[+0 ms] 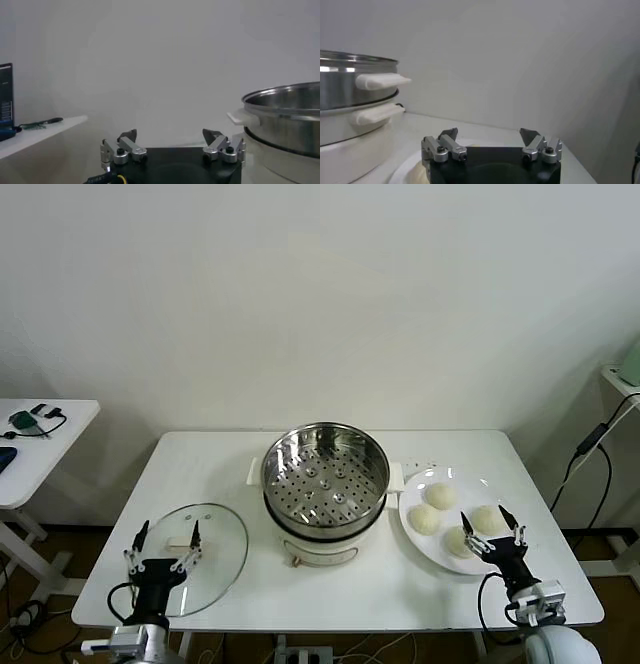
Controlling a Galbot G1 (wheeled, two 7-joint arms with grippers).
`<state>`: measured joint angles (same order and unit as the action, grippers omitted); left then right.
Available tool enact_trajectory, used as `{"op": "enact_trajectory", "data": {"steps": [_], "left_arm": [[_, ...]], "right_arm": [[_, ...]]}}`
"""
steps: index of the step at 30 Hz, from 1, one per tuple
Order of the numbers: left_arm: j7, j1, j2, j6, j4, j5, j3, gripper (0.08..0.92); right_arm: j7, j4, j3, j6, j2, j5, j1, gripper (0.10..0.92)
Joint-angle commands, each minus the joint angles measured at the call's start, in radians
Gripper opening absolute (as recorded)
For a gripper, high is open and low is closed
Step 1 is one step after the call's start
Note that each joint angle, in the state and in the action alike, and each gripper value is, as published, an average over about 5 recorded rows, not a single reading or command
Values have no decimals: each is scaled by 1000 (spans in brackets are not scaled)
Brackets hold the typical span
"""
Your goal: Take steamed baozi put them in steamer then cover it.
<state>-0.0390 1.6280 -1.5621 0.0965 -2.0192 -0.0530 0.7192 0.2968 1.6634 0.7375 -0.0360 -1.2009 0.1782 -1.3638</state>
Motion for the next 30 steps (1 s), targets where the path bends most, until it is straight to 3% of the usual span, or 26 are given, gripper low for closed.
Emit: {"op": "enact_trajectory", "data": {"steps": [1,7,13,23,30], "left_arm": [[5,-1,3,4,1,4,-1,823],[15,-7,12,-1,-1,6,-4,823],[18,-5,18,1,1,7,-13,823],[20,-2,26,-8,8,11,-12,823],[21,-1,28,-5,16,15,-2,823]], "right_arm": [[200,-35,-28,157,251,-97,110,823],[462,-166,-258,234,573,-171,332,823],[661,-348,-705,217,697,-248,765,823],[814,-610,-1489,156,606,-297,1433,823],[825,-754,-1657,144,451,-259,1552,823]]}}
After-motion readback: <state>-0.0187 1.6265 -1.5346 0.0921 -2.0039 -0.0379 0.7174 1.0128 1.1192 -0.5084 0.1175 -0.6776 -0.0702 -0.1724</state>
